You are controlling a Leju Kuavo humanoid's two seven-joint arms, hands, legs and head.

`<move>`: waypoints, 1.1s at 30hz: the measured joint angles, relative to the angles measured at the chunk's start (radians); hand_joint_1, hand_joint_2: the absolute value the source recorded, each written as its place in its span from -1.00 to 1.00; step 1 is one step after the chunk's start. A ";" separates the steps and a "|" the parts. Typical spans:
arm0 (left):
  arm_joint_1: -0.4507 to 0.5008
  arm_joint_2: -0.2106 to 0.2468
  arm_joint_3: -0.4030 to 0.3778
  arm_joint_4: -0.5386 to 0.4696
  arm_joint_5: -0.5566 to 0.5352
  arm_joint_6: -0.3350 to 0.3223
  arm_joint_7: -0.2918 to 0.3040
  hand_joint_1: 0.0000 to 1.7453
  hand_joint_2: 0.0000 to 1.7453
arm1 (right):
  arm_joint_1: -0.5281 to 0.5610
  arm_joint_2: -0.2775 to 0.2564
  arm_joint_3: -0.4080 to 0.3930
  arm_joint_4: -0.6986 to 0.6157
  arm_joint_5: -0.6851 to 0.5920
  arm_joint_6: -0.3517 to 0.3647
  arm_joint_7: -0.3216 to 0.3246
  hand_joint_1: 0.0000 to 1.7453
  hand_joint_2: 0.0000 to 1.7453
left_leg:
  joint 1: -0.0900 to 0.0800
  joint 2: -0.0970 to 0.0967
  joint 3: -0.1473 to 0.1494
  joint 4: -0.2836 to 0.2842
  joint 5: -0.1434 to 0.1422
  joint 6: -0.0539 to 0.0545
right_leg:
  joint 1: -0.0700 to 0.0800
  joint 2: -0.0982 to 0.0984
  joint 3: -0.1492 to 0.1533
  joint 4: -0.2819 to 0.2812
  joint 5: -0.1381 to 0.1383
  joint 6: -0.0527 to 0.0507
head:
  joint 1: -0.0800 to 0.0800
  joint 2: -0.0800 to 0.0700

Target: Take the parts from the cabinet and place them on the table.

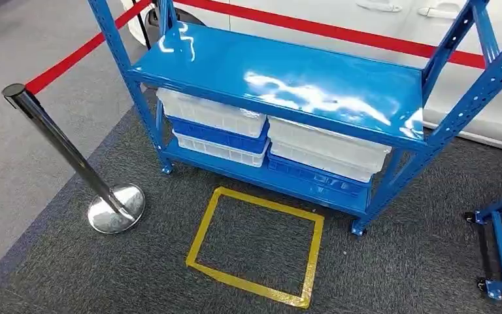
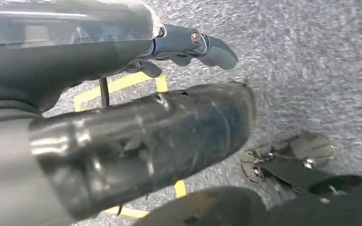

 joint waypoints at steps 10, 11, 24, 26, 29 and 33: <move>0.000 -0.001 0.004 0.000 -0.006 0.000 -0.001 -1.00 -1.00 | 0.001 -0.001 -0.003 0.000 0.004 0.003 0.000 -1.00 -1.00 | 0.001 0.035 0.011 -0.004 -0.001 0.012 | -0.007 -0.048 -0.024 0.056 0.003 0.004 | 0.002 0.000; 0.001 -0.002 0.004 0.000 -0.007 0.000 -0.001 -1.00 -1.00 | -0.002 -0.001 -0.003 0.000 0.006 0.003 -0.001 -1.00 -1.00 | -0.007 0.041 0.013 0.000 -0.005 0.006 | 0.002 -0.087 -0.005 0.006 -0.004 -0.002 | 0.002 0.000; 0.003 0.000 0.009 0.000 -0.009 0.000 -0.002 -1.00 -1.00 | -0.004 -0.001 -0.004 0.000 0.018 -0.010 -0.001 -1.00 -1.00 | -0.002 0.011 -0.063 0.174 -0.068 -0.030 | 0.000 -0.022 -0.009 0.004 0.008 -0.045 | 0.000 0.000; 0.002 0.000 0.010 0.000 -0.009 0.000 -0.002 -1.00 -1.00 | -0.004 0.000 -0.004 0.000 0.018 -0.010 -0.001 -1.00 -1.00 | -0.004 0.010 0.009 0.015 -0.017 -0.017 | 0.000 -0.019 -0.008 0.008 0.005 -0.040 | 0.000 0.000; -0.001 0.000 0.010 0.000 -0.009 0.000 -0.002 -1.00 -1.00 | -0.004 0.000 -0.004 0.000 0.018 -0.010 -0.002 -1.00 -1.00 | -0.013 0.010 0.007 0.010 -0.016 -0.009 | 0.003 -0.016 -0.010 0.009 0.005 -0.021 | 0.000 0.000; -0.001 -0.001 0.011 0.000 -0.008 0.000 -0.002 -1.00 -1.00 | -0.004 0.000 -0.006 0.000 0.018 -0.015 -0.006 -1.00 -1.00 | -0.002 0.020 0.014 -0.011 0.003 0.020 | 0.000 -0.015 -0.038 0.078 -0.052 0.001 | 0.002 0.000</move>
